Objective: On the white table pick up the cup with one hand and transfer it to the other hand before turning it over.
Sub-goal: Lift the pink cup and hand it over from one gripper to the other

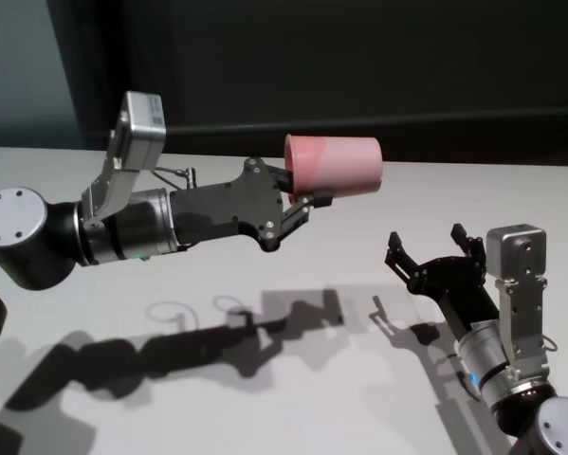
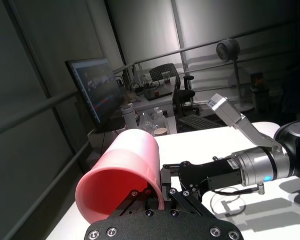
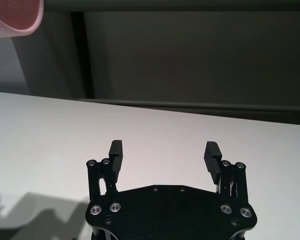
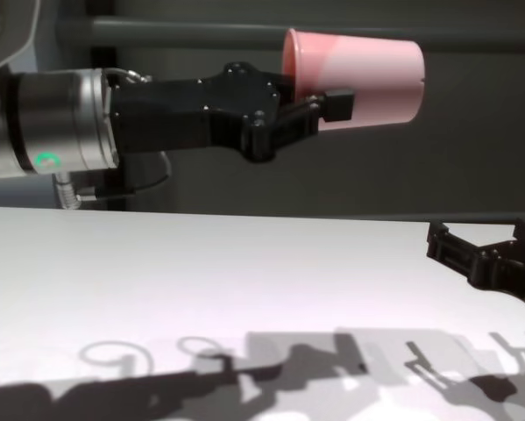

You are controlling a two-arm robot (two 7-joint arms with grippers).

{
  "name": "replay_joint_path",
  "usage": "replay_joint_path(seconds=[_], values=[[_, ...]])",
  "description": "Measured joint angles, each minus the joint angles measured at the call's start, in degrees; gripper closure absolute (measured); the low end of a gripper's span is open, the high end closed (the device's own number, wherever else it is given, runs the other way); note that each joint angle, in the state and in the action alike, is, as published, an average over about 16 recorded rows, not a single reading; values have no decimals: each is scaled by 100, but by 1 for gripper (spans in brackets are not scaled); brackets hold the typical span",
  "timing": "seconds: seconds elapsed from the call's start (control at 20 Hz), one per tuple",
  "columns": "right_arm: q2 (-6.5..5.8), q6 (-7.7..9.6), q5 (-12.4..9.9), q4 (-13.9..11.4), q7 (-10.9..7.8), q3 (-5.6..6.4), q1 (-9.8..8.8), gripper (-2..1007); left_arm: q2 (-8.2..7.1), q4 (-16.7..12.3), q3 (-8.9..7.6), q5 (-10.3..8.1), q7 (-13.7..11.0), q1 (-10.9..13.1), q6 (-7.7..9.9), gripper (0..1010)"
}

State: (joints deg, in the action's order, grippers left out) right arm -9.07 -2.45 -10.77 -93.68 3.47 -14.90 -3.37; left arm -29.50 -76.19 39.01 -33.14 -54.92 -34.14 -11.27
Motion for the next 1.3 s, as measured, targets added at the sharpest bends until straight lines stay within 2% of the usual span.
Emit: replay_joint_path(seconds=[0.8, 1.3], values=[[0, 0, 0, 0, 0, 0, 0, 4, -355, -509, -71, -28, -201, -38, 79, 973], [0, 0, 0, 0, 0, 0, 0, 3, -385, -535, -97, -72, -167, -60, 58, 973]])
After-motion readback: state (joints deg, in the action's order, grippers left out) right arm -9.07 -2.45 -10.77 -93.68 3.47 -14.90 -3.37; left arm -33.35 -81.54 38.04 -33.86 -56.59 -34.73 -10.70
